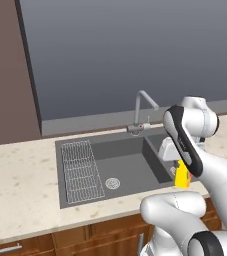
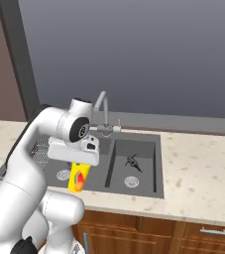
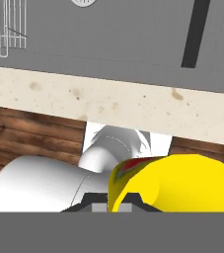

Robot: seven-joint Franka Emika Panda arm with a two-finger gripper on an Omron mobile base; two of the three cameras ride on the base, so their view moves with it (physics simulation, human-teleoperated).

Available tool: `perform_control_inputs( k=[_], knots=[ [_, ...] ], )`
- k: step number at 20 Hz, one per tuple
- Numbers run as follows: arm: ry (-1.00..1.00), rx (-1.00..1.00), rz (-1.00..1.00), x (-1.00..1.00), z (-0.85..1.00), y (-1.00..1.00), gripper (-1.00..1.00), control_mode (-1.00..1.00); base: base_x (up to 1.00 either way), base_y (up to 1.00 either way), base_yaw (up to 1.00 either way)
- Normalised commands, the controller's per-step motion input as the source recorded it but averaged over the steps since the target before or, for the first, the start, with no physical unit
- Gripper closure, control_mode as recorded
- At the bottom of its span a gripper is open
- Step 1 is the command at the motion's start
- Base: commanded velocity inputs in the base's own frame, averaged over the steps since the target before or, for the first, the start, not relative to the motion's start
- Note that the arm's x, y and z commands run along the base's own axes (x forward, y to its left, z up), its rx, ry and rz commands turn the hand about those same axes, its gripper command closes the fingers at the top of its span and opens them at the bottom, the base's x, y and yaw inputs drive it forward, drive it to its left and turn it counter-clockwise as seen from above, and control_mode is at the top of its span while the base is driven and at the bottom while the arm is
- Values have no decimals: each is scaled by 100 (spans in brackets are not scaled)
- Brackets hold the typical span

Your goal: Pick the teapot and cup and place them in the sink. Then turn on the water.

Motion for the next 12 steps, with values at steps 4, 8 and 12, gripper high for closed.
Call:
perform_control_inputs(
  k=[4,8,12],
  knots=[
    [0,0,0,0,0,0,100,100,83,50,0],
    [0,0,0,0,0,0,100,100,71,42,0],
    [0,0,0,0,0,0,100,100,27,18,0]
  ],
)
